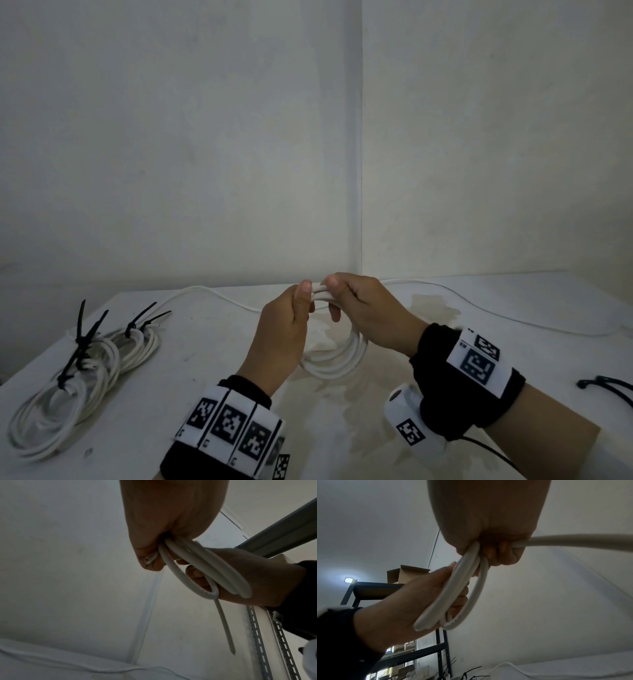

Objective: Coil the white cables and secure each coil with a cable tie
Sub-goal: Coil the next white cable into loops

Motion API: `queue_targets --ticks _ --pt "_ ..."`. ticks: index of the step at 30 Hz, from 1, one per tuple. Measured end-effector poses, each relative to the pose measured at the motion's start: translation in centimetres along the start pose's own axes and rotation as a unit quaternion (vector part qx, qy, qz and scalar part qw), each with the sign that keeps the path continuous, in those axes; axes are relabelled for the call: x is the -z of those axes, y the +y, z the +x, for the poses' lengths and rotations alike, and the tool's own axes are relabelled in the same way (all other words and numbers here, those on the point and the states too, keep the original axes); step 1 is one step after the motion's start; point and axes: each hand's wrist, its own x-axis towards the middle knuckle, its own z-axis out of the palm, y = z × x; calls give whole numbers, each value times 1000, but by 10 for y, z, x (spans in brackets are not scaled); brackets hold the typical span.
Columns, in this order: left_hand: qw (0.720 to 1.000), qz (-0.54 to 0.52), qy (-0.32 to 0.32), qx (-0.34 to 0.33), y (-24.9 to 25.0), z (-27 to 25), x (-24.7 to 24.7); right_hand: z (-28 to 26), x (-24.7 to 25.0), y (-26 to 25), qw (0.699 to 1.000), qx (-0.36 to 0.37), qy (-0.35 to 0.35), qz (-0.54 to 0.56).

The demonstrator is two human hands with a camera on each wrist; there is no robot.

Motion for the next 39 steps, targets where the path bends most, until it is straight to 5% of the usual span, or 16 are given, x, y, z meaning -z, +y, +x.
queue_targets --ticks 4,10,17,28,32,39 --pt "994 -97 -28 52 -1 -2 -3 4 -3 1 995 26 43 -88" --pt "943 -198 -153 221 14 5 13 3 -5 4 980 100 62 -161" --pt "939 -228 -129 223 19 -1 7 7 -3 -1 980 106 47 -161" --pt "936 -247 -113 224 14 -7 9 -2 9 4 1000 5 -15 24" --pt "936 -250 -112 221 12 -8 11 -2 14 9 998 51 -13 -27" --pt "942 -248 -88 210 12 -5 13 -1 15 15 963 146 104 -204"
